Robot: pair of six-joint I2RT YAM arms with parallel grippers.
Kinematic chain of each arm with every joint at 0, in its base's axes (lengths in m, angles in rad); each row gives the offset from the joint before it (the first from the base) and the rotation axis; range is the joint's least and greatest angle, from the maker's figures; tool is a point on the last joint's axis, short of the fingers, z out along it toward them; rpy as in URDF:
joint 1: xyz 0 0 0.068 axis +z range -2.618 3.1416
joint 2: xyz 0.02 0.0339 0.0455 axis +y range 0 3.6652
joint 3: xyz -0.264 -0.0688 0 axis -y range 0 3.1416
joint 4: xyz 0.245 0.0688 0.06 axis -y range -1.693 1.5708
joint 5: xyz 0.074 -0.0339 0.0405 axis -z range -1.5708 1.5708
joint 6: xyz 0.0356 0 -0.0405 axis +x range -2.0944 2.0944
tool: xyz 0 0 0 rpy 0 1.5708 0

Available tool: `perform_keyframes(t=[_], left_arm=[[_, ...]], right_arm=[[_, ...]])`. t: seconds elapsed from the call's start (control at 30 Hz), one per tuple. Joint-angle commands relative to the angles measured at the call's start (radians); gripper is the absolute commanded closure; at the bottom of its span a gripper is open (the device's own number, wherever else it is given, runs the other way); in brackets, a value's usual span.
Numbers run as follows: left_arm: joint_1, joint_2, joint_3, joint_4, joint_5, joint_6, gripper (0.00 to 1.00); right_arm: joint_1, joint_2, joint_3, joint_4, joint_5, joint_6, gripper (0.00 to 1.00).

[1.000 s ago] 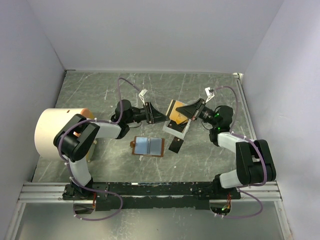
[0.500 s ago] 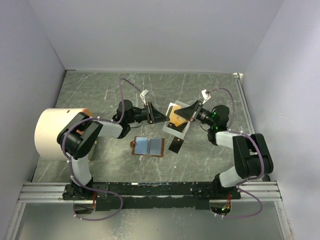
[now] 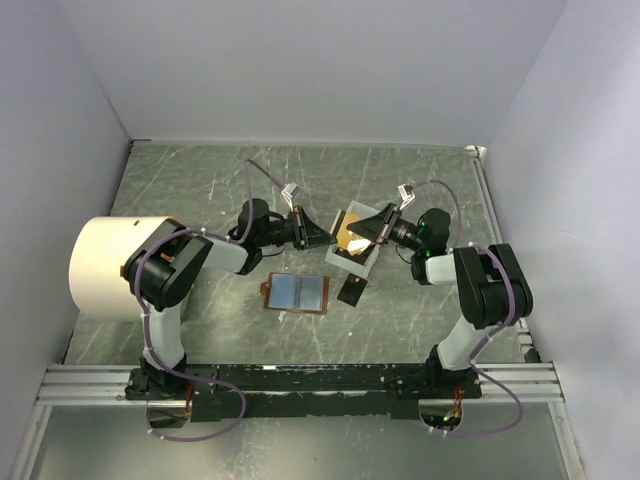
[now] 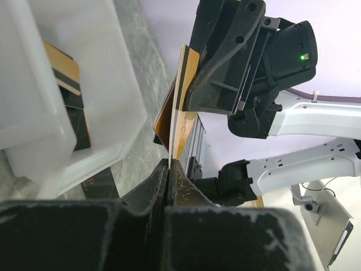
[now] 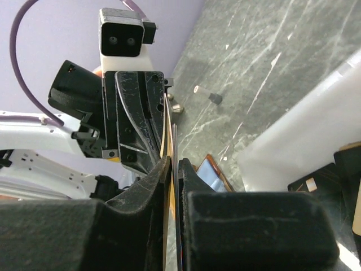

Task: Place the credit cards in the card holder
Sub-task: Pick up the credit card from the storage box.

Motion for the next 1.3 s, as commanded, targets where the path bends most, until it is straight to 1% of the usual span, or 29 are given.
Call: perform_keyframes(t=[0.0, 0.13, 0.2, 0.27, 0.33, 0.43, 0.5, 0.6, 0.73, 0.8, 0.83, 0.87, 1.0, 1.1, 1.27], left_arm=[[0.029, 0.036, 0.055, -0.067, -0.049, 0.028, 0.93], [0.038, 0.061, 0.088, -0.079, -0.045, 0.027, 0.93], [0.044, 0.065, 0.093, -0.074, -0.044, 0.026, 0.93], [0.048, 0.061, 0.089, -0.064, -0.046, 0.027, 0.93], [0.053, 0.055, 0.089, -0.074, -0.042, 0.033, 0.93], [0.058, 0.036, 0.073, -0.096, -0.045, 0.048, 0.93], [0.062, 0.017, 0.06, -0.125, -0.054, 0.07, 0.93], [0.063, -0.029, 0.044, -0.212, -0.08, 0.123, 0.93], [0.062, -0.118, 0.042, -0.44, -0.164, 0.241, 0.93], [0.058, -0.165, 0.056, -0.6, -0.219, 0.31, 0.93], [0.052, -0.186, 0.065, -0.682, -0.251, 0.34, 0.93], [0.047, -0.21, 0.059, -0.751, -0.279, 0.364, 0.93], [0.04, -0.311, -0.003, -0.832, -0.304, 0.414, 0.93], [0.033, -0.351, -0.029, -0.913, -0.316, 0.441, 0.93], [0.029, -0.415, -0.112, -0.963, -0.319, 0.449, 0.93]], right_arm=[[-0.046, 0.117, 0.011, 0.222, -0.059, 0.115, 0.91], [-0.089, 0.213, 0.002, 0.405, -0.084, 0.224, 0.92], [-0.098, 0.236, 0.002, 0.449, -0.099, 0.247, 0.92], [-0.104, 0.241, 0.006, 0.435, -0.109, 0.232, 0.92], [-0.112, 0.231, 0.006, 0.384, -0.111, 0.195, 0.92], [-0.117, 0.2, 0.015, 0.245, -0.105, 0.099, 0.92], [-0.118, 0.175, 0.034, 0.124, -0.095, 0.017, 0.92], [-0.116, 0.128, 0.079, -0.113, -0.059, -0.131, 0.92], [-0.102, 0.053, 0.185, -0.54, 0.065, -0.399, 0.86], [-0.078, 0.056, 0.25, -0.715, 0.129, -0.512, 0.85], [-0.068, 0.063, 0.272, -0.769, 0.154, -0.544, 0.85], [-0.059, 0.065, 0.285, -0.803, 0.177, -0.567, 0.84], [-0.016, 0.056, 0.306, -0.891, 0.286, -0.624, 0.82], [0.021, 0.047, 0.346, -0.973, 0.383, -0.668, 0.75], [0.076, 0.002, 0.408, -1.1, 0.535, -0.721, 0.72]])
